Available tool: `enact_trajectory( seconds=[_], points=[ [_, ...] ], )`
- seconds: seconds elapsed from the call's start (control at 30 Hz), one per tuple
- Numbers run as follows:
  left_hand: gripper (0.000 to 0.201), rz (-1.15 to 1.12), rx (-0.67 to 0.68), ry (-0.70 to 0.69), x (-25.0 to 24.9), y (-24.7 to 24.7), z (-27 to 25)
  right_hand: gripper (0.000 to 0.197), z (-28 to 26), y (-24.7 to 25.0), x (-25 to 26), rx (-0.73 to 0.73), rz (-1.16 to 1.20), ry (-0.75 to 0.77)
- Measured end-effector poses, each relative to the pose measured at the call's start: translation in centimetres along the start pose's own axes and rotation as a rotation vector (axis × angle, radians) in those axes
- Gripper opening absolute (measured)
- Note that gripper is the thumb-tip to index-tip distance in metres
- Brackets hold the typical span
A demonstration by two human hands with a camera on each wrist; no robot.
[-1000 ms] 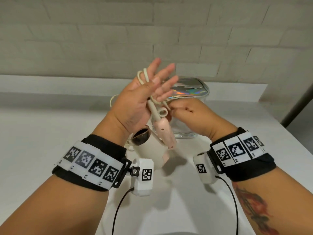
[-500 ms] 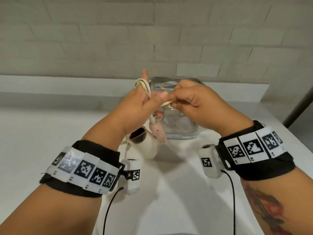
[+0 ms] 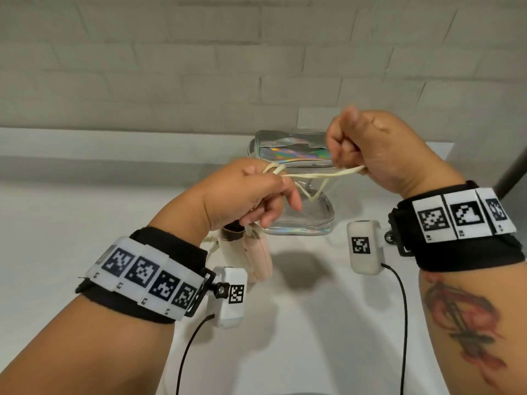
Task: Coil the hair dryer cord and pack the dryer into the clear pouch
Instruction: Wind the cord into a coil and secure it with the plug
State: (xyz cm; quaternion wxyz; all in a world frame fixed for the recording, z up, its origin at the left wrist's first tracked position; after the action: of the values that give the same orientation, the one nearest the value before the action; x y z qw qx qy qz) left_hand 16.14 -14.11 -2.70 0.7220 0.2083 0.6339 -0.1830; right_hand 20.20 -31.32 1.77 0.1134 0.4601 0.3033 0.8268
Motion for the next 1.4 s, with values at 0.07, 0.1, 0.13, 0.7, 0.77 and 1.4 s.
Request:
enact_trajectory(
  seconds=[0.07,0.1,0.13,0.7,0.77,1.4],
  points=[
    [0.036,-0.092,0.007,-0.002,0.3,0.2,0.1,0.064,-0.2,-0.9,-1.0,0.190,0.214,0.029],
    [0.037,-0.145,-0.002,-0.004,0.5,0.4,0.2,0.054,-0.4,-1.3,-1.3,0.253,0.277,0.056],
    [0.038,-0.203,-0.018,-0.011,0.6,0.7,0.3,0.042,-0.5,-1.6,-1.5,0.287,0.335,0.074],
    [0.081,-0.699,-0.231,-0.191,2.0,-1.1,2.4,0.023,-0.9,-10.4,-2.4,0.186,0.040,-0.305],
    [0.097,-0.615,-0.400,-0.211,1.7,0.1,2.7,0.019,-1.3,-11.2,-2.2,0.282,-0.074,-0.325],
    [0.056,-0.158,-0.359,-0.009,0.8,1.4,1.0,0.009,-1.4,-0.2,1.4,-0.012,-0.013,0.036]
  ],
)
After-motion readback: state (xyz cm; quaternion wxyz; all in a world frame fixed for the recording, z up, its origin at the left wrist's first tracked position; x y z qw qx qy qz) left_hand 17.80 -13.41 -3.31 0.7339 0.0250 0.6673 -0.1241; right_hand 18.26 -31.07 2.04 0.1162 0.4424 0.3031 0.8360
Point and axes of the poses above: each hand's wrist, its own z-axis towards the middle knuckle, its own y-axis out of the back of the hand, x = y × z, the point moved 5 cm from there along z, towards the middle knuckle, and after that the axes turned 14 degrees about -z, right-handed, at the moved point
